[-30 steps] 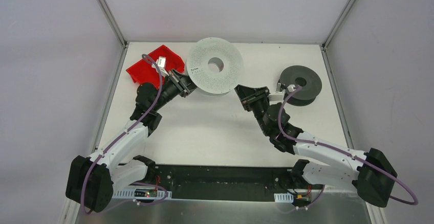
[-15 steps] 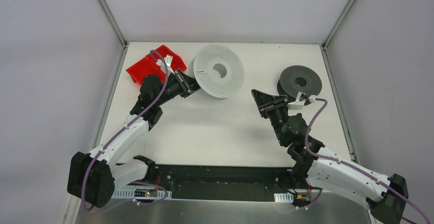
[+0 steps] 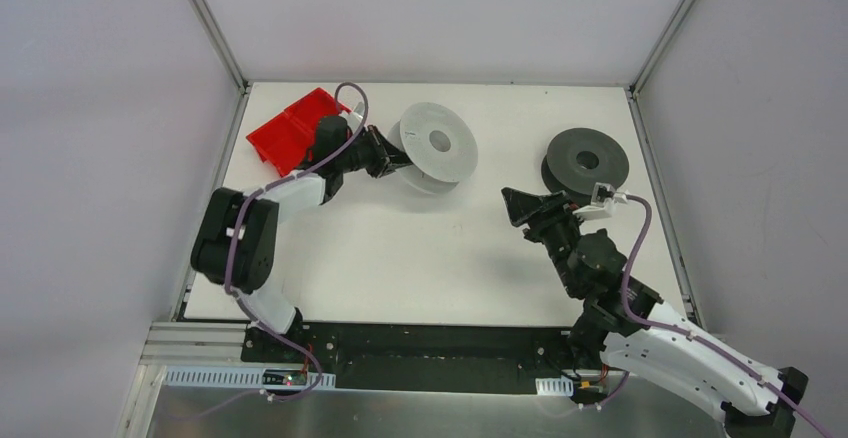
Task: Wrap the cables
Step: Place the cable reel at the center of the board.
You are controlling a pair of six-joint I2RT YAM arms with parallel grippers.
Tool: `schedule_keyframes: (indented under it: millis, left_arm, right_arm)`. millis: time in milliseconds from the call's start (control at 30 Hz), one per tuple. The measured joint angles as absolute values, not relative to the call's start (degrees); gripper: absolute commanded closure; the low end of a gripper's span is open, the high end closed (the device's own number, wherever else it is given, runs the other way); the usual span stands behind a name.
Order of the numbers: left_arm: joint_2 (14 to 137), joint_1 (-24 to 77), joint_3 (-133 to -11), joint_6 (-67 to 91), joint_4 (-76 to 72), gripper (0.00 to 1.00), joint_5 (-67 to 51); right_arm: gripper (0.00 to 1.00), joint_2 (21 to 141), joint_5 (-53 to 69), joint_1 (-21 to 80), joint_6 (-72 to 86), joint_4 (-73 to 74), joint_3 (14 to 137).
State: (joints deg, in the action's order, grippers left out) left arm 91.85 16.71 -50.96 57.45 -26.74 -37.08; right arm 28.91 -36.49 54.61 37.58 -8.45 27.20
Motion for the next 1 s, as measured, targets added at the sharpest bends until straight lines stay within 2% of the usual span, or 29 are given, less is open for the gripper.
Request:
schedule_keyframes:
  millis: [67, 167, 600, 800, 1000]
  left_arm:
    - [97.2, 15.9, -53.8, 57.8, -28.5, 1.0, -38.5]
    - [102.9, 14.9, -57.1, 58.3, -29.7, 1.0, -39.9]
    - [121.9, 14.0, -77.5, 58.3, -27.3, 1.0, -41.7]
    - [128.1, 14.0, -84.2, 58.7, -25.3, 0.92, -41.5]
    - [129.1, 13.8, -85.7, 58.5, -23.2, 0.88, -41.4]
  right_arm:
    - [0.2, 28.1, -35.9, 54.6, 35.7, -5.8, 28.6]
    - [0.02, 27.4, -35.0, 54.6, 33.8, -3.3, 30.0]
    - [0.01, 29.4, -34.1, 54.6, 30.0, 1.4, 30.5]
    - [0.01, 31.6, -34.3, 54.6, 29.1, 1.5, 30.5]
    - [0.01, 32.4, -34.5, 54.6, 28.0, 1.5, 30.7]
